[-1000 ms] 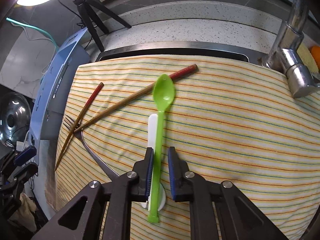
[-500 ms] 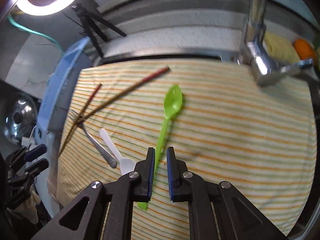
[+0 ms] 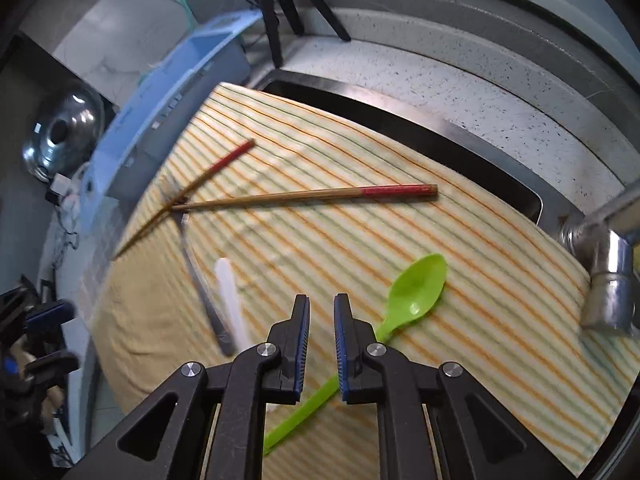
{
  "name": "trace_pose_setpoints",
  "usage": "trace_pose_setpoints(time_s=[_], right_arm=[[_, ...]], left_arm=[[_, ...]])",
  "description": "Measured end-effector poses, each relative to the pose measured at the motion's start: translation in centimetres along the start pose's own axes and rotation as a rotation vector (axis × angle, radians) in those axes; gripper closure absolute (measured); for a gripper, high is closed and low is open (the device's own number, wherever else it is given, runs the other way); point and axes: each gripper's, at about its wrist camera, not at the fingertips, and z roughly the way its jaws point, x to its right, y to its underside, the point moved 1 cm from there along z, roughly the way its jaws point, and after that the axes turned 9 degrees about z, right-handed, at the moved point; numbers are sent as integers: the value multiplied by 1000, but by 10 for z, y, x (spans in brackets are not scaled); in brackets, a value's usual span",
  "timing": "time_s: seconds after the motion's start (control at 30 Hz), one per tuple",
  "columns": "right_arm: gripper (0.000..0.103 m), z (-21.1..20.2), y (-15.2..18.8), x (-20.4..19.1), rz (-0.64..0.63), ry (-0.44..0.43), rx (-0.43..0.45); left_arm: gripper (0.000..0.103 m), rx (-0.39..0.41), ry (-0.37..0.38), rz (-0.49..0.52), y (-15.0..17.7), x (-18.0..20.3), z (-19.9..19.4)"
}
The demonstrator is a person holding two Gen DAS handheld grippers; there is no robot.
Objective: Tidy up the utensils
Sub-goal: 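Position the right gripper around the green plastic spoon's handle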
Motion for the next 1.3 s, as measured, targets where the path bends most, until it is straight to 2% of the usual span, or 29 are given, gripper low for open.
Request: trace_pose_setpoints(time_s=[0.1,0.3,0.47,0.67,0.77,0.87,0.93,1.0,1.07,1.17,1.3], right_arm=[[92,0,-2,14,58,0,-3],[92,-15,12,48,176,42,-14],[91,-29,42,76,263,49,-24],[91,-36,81,81,270,13,-82],[91,-44,94,71,201,26,-76],[87,-57,100,52,51,19,-28],[75,-63,104,34,-84,51,-7],[58,-62,109,14,-222,76,-12],[56,-54,115,-2,-342,110,-49],[56,-41,120,-8,-451,161,-101],[56,-29,117,-4,-481,208,-117]], left_arm=[[72,-15,-4,34,-3,-4,2],[72,-23,44,92,-17,-14,14],[72,-55,102,163,-32,-9,38],[72,-91,128,257,-46,4,60],[72,-98,145,265,-50,6,64],[72,-115,167,243,-49,5,70],[72,-127,178,229,-46,6,73],[72,-138,184,212,-42,6,74],[72,-145,186,196,-39,5,76],[72,-153,215,146,-36,2,79],[72,-169,241,91,-35,-1,86]])
